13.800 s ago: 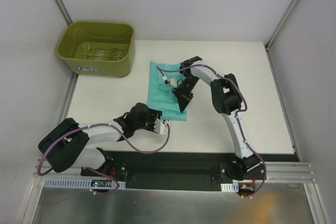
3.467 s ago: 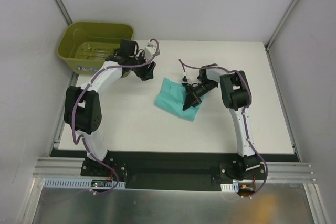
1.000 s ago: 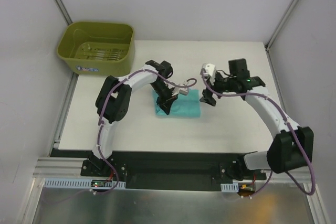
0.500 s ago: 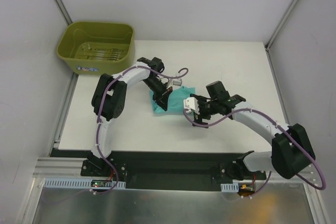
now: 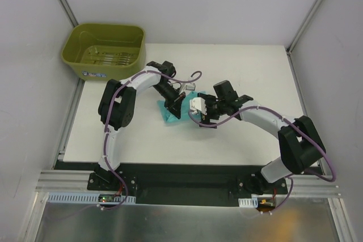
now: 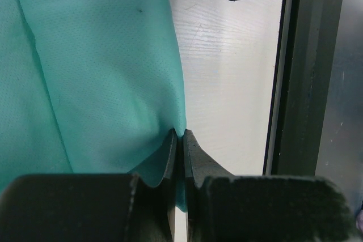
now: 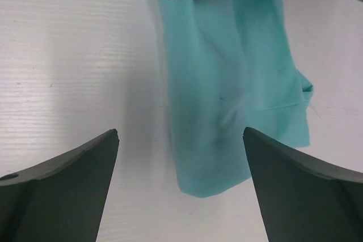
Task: Roll the t-shirts
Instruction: Roll the T-shirt to the center of the board.
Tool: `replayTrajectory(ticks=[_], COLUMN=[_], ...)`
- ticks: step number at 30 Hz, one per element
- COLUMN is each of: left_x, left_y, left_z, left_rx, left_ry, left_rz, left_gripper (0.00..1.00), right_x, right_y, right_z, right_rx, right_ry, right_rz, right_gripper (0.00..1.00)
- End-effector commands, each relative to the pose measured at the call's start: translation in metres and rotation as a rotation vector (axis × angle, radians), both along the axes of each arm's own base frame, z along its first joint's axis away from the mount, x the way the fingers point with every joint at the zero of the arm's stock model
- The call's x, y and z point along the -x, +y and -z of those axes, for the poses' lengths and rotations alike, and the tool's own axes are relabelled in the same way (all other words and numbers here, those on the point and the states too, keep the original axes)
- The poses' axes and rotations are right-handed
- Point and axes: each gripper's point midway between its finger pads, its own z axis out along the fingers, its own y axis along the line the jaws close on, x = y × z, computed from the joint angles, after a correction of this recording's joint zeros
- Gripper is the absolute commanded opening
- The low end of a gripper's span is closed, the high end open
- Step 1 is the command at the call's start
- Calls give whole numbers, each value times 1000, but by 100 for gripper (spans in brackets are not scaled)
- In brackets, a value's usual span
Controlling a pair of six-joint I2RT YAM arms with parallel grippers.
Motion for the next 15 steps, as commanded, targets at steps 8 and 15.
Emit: replayTrajectory(ticks=[8,15], left_x=[2,0], left_y=[-2,3], left_z=[-11,-16], left_rx=[60,78], left_ry=[34,35], left_rz=[-12,-29], left_gripper=[0,0], right_x=[-12,-14], right_y=[22,34], right_z=[-10,8], right_rx=[-27,-8], right_ry=[-68,-77], right_rz=[-105,-175], right_gripper=[96,96])
